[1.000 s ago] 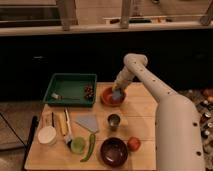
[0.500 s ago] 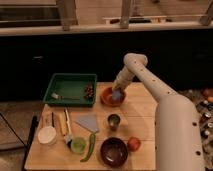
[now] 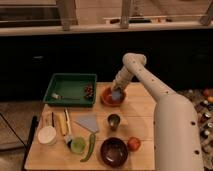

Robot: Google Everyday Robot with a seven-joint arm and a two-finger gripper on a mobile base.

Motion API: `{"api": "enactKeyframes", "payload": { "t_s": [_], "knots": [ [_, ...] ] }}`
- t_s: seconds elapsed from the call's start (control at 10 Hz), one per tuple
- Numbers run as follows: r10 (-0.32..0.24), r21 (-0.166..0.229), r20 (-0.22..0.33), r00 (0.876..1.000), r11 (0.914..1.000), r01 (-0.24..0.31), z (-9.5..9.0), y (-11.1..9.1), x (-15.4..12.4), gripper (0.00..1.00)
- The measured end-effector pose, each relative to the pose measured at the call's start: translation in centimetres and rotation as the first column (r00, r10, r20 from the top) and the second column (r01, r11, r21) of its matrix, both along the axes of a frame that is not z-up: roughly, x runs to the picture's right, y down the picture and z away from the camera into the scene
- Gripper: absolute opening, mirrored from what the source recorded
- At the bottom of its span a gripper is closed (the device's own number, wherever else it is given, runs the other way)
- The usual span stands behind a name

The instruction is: Place sponge in red bowl

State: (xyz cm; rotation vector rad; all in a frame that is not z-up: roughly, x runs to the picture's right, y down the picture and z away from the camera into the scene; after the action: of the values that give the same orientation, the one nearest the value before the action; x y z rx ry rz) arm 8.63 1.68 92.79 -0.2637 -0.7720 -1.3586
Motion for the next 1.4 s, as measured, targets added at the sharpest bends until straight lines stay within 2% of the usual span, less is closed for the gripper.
{"api": "enactKeyframes", "payload": {
  "t_s": [0.8, 1.4],
  "knots": [
    [-0.022, 0.026, 0.034, 0.999, 0.9994, 0.021, -0.25, -0.13, -0.14, 0.80],
    [-0.028, 0.019, 0.041, 0.999, 0.9994, 0.027, -0.29, 0.04, -0.21, 0.80]
  ]
}}
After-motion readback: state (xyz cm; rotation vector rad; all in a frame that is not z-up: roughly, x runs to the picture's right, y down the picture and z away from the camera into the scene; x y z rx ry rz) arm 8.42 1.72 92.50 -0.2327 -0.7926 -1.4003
